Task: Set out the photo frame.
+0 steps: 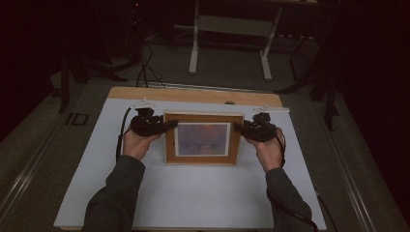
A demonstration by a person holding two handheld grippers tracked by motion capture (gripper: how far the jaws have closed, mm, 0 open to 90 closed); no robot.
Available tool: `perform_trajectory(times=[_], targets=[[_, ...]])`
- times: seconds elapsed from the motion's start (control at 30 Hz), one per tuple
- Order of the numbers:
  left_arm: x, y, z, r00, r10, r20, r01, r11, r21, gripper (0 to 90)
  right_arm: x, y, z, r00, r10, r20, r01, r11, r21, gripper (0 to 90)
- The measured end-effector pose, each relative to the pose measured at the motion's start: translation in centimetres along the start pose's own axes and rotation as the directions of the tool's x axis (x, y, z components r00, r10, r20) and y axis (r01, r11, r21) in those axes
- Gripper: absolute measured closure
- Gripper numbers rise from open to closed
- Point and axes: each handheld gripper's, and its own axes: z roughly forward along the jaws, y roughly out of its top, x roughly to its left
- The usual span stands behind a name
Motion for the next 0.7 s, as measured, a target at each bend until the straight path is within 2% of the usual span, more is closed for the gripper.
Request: perform_trajectory(times=[0.7], targets=[[-0.61, -0.08, 0.33, 0.9999, -0.007, 0.007, 0.007, 1.0, -0.004, 56.3, -0.47, -0.3, -0.6, 1.0, 0.003, -0.003, -0.003, 1.0, 0.0, 62.0]])
